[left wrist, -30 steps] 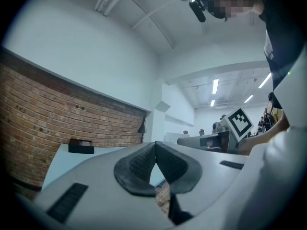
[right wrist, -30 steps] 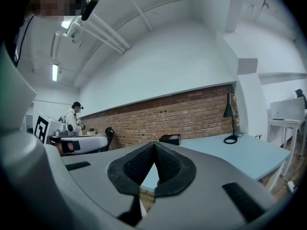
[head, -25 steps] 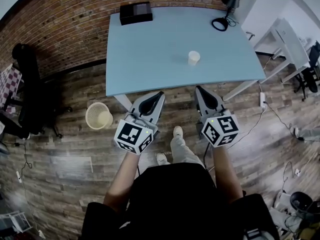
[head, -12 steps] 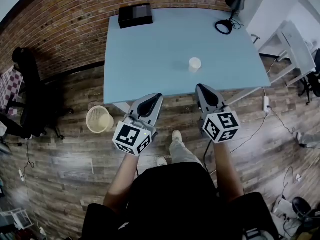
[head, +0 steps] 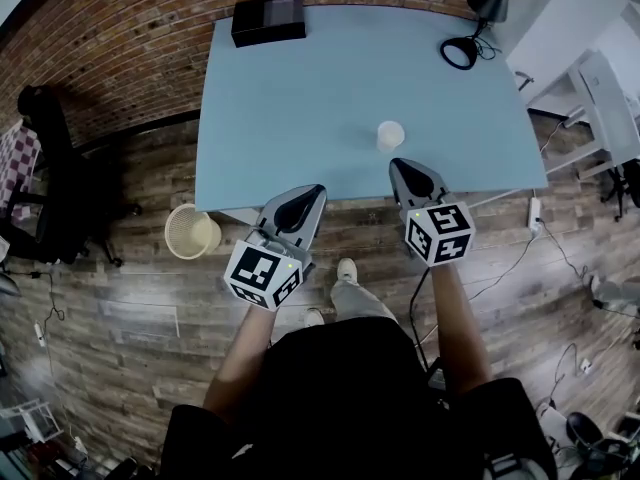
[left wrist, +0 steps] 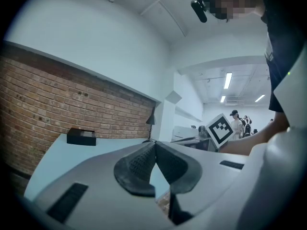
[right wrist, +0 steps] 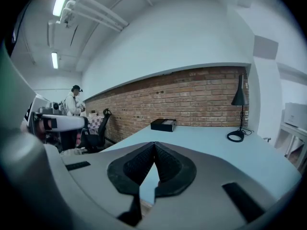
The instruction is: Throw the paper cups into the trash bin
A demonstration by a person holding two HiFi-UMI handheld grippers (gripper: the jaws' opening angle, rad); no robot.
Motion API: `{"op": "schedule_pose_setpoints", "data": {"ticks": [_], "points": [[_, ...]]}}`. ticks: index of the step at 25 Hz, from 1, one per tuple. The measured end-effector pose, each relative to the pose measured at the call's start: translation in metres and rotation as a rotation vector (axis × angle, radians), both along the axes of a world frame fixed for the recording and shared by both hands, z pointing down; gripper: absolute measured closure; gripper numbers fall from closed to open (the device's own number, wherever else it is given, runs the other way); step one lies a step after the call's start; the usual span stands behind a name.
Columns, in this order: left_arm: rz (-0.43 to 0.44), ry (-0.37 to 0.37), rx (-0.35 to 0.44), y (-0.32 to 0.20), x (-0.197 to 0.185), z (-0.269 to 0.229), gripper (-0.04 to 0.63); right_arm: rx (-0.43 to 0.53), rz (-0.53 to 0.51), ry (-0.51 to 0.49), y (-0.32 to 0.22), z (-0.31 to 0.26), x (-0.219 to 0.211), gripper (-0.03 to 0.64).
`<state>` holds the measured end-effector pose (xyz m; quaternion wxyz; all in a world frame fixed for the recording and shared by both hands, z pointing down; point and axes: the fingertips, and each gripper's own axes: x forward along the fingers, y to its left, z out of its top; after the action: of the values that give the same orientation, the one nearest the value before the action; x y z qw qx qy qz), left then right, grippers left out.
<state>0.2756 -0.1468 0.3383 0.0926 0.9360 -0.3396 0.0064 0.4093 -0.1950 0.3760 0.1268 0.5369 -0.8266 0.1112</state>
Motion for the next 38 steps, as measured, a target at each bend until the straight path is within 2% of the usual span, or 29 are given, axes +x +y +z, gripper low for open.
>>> {"op": "schedule_pose_setpoints", "data": {"ticks": [8,18,23,29,32,38], "points": [[-0.041,-0.018,-0.061,-0.028,0.015,0.020,0.586,-0.135,-0.137,0.213,-0.042,0.059,0.020,0.607],[-0.126,-0.043,-0.125,-0.046,0.011,0.040,0.586,-0.258,-0.280,0.488,-0.088,0.131,0.038,0.517],[-0.167,-0.059,-0.145,-0.053,0.007,0.047,0.586,-0.294,-0.353,0.628,-0.104,0.160,0.041,0.462],[-0.208,-0.071,-0.162,-0.058,0.002,0.052,0.586,-0.325,-0.438,0.844,-0.110,0.197,0.044,0.453],[-0.230,-0.075,-0.167,-0.059,-0.001,0.052,0.586,-0.339,-0.454,0.896,-0.112,0.205,0.048,0.454],[-0.257,-0.080,-0.168,-0.063,-0.006,0.053,0.586,-0.353,-0.489,0.914,-0.112,0.210,0.048,0.461]]}}
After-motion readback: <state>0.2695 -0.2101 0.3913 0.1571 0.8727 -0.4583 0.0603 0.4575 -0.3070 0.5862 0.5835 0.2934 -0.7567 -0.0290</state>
